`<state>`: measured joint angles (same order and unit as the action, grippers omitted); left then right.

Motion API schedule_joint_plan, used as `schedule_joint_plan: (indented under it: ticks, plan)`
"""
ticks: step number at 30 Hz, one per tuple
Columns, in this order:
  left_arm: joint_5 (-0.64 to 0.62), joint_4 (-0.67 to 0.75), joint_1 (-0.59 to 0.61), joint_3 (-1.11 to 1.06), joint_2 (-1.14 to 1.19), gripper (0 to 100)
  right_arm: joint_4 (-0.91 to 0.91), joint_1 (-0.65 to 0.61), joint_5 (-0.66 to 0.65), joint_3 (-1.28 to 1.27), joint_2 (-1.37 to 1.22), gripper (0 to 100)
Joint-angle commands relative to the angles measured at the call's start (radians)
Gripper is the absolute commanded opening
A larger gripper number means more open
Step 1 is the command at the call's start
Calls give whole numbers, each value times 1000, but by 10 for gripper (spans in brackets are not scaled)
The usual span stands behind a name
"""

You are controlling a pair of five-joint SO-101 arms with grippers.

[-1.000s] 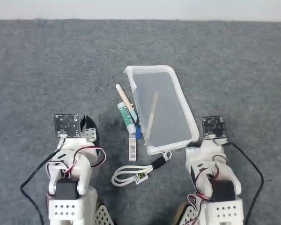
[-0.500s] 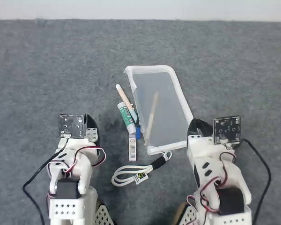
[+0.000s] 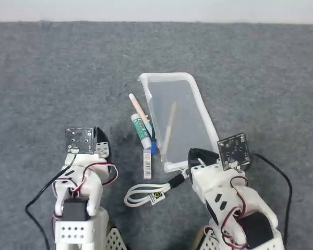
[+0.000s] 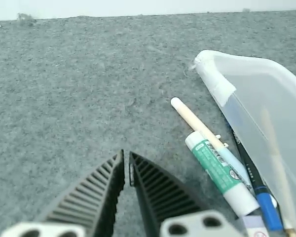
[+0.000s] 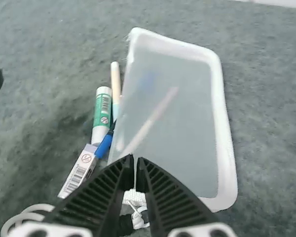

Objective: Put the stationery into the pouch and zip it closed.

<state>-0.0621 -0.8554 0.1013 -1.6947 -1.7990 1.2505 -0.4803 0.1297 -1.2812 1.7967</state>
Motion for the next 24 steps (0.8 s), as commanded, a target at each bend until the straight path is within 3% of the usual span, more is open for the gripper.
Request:
schedule_joint_plan:
  ticks: [1, 15, 24]
  plan:
    - [8, 32, -6, 10, -15, 13, -1, -41, 15, 60, -116, 6]
    - [8, 29, -6, 10, -15, 13, -102, -154, 77, 75, -664, 6]
    - [8, 29, -6, 10, -15, 13, -297, -154, 117, 84, -924, 6]
